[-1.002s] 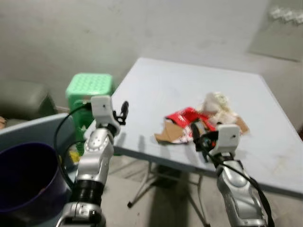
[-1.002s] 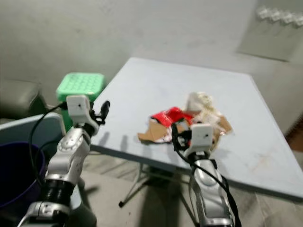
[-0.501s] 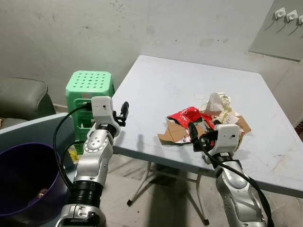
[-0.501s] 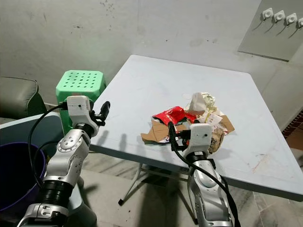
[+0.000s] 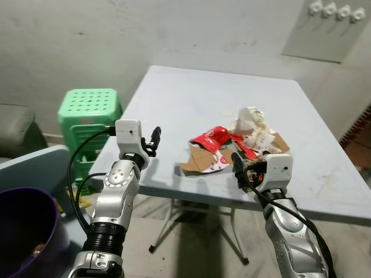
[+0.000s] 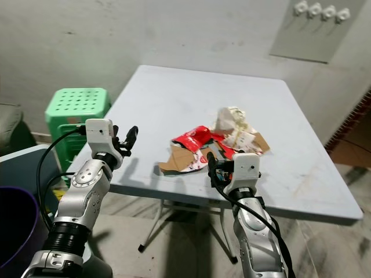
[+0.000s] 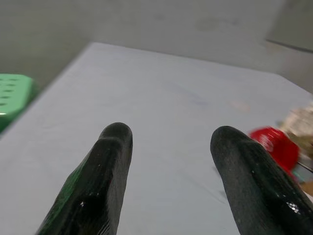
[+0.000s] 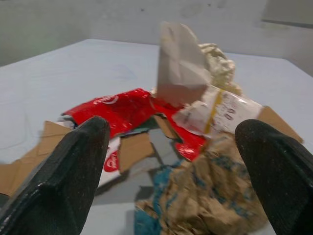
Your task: Picking trash to rubbish bin
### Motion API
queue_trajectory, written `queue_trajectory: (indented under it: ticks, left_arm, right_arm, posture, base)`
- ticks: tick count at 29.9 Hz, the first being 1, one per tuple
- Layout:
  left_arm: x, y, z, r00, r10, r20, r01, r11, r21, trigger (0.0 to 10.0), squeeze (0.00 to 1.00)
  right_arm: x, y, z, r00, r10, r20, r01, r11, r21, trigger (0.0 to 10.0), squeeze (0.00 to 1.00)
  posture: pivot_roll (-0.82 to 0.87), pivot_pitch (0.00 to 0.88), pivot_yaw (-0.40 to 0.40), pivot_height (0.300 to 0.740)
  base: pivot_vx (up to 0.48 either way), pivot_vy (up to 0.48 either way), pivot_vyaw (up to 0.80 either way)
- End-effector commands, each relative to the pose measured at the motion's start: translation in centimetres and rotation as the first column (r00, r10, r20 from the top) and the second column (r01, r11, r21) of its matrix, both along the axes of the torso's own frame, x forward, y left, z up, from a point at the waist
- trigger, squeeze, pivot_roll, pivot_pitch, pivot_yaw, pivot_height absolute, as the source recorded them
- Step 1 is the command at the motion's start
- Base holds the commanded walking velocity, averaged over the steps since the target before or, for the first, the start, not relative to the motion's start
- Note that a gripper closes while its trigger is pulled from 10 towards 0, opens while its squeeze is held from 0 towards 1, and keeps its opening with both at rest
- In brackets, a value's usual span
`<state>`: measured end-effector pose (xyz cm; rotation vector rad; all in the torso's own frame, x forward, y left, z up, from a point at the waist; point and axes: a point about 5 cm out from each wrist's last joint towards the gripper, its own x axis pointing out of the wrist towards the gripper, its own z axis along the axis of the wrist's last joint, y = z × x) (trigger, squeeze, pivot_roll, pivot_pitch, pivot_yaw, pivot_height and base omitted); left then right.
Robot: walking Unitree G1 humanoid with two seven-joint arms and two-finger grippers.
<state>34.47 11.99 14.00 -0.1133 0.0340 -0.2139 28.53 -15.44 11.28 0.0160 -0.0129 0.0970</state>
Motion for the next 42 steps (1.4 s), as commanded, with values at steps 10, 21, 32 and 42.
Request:
queue_trajectory:
  ticks: [10,21,32,42]
  left_arm:
    - [-2.5,-2.0,-1.2,0.983,-0.182,-0.013,0.183,0.981,0.071,10.0,0.0]
    - [-1.9,-1.8,0.5,0.981,-0.189,0.034,0.186,0.98,0.072,10.0,0.0]
    - [-3.4,-2.4,0.8,0.944,-0.318,0.09,0.296,0.935,0.197,10.0,0.0]
    - [-2.6,-2.0,1.7,0.957,-0.269,0.105,0.255,0.958,0.129,10.0,0.0]
  right_arm:
    - [0.0,-0.7,0.3,0.999,-0.033,-0.004,0.033,0.999,-0.03,10.0,0.0]
    - [-0.2,-1.2,0.7,0.996,-0.083,0.017,0.084,0.996,-0.011,10.0,0.0]
    - [-0.6,-1.8,0.8,0.997,-0.073,0.033,0.075,0.996,-0.052,10.0,0.0]
    - [-0.8,-1.4,0.9,0.996,-0.079,0.034,0.081,0.996,-0.042,10.0,0.0]
  posture:
    - [-0.02,0.0,-0.075,0.74]
    - [-0.03,0.0,-0.06,0.74]
    - [-0.03,0.0,-0.048,0.74]
    - [-0.04,0.0,-0.044,0.74]
  base:
    - [0.0,0.0,-0.14]
    - [0.0,0.0,0.0]
    - [0.0,0.0,0.0]
    - [0.0,0.0,0.0]
